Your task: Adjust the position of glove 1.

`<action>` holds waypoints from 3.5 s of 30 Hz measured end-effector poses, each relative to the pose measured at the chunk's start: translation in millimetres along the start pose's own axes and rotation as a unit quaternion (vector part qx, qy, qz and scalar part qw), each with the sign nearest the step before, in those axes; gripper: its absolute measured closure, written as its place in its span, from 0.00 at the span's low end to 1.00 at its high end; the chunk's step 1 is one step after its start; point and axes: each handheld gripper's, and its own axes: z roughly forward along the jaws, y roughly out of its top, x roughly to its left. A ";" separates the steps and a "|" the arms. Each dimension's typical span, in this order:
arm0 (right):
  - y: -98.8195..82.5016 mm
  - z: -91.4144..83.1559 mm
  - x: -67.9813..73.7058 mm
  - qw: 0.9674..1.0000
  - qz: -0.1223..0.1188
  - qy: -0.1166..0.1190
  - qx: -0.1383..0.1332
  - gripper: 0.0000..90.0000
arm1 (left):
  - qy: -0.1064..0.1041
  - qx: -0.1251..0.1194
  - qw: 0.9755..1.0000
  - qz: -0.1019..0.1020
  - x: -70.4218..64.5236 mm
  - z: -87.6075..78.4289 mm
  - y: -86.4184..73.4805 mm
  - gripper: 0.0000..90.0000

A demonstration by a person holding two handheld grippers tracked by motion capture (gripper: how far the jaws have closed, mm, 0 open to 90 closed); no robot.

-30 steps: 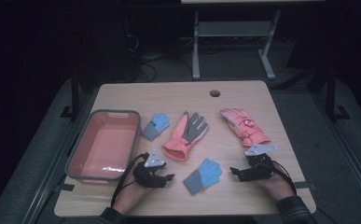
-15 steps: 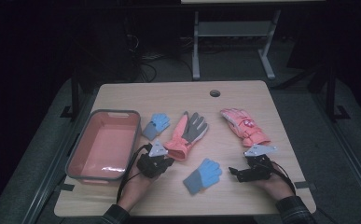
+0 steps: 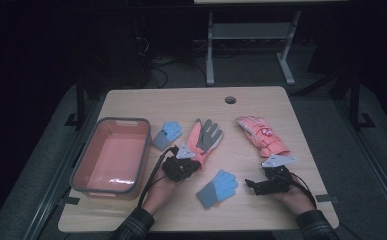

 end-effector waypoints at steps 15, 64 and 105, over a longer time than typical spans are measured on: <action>0.0 0.1 0.1 1.000 0.001 0.000 0.000 0.12 | -0.033 -0.015 0.999 0.009 -7.2 43.4 40.5 0.99; 0.2 0.5 -0.1 1.000 -0.002 0.001 -0.002 0.13 | 0.166 -0.007 0.983 -0.083 110.5 30.3 29.5 0.99; 0.3 0.6 -0.2 1.000 -0.003 0.002 -0.002 0.13 | 0.143 -0.004 0.986 -0.090 101.1 24.0 25.3 0.99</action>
